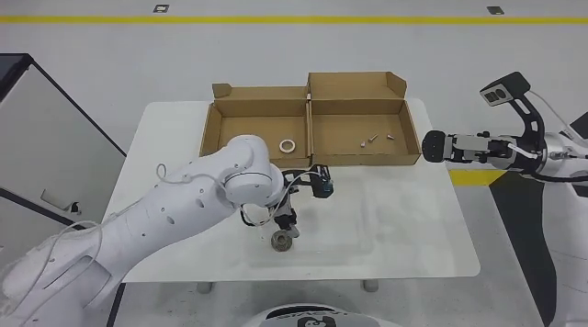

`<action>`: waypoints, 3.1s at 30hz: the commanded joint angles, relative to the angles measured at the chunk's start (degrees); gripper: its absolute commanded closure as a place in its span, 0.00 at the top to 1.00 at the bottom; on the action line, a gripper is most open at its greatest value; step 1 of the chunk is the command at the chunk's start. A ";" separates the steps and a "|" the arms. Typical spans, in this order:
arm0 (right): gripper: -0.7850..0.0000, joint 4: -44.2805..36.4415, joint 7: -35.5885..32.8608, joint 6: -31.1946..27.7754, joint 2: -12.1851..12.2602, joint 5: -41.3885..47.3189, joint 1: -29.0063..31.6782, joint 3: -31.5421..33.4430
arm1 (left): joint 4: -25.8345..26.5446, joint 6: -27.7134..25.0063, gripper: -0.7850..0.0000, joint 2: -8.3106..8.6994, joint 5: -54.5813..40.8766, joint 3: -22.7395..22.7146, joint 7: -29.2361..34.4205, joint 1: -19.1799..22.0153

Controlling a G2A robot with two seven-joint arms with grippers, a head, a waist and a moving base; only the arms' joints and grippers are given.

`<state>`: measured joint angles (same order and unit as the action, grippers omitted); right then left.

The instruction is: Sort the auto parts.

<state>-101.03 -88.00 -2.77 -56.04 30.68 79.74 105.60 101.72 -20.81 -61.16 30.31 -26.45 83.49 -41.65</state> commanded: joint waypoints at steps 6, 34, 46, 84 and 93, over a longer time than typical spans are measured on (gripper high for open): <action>1.00 0.00 0.00 0.00 0.00 0.00 0.00 0.00 | -2.30 -0.03 0.65 -0.26 1.20 4.14 -0.04 2.29; 1.00 0.00 0.00 0.00 0.00 0.00 0.00 0.00 | -16.51 -0.90 0.55 -6.80 6.70 11.26 -1.60 5.57; 1.00 0.00 0.00 0.00 0.00 0.00 0.00 0.00 | -18.06 0.03 0.47 -8.02 9.15 11.69 -1.19 5.23; 1.00 0.00 0.00 0.00 0.00 0.00 0.00 0.00 | -16.56 -4.39 0.49 -8.41 14.64 12.40 -4.40 4.81; 1.00 0.00 0.00 0.00 0.00 0.00 0.00 0.00 | -15.21 -6.62 0.47 -7.10 17.16 14.68 -6.63 5.87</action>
<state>-101.03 -88.00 -2.77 -56.04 30.68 79.74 105.60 86.44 -27.28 -68.41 47.45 -12.13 77.01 -35.98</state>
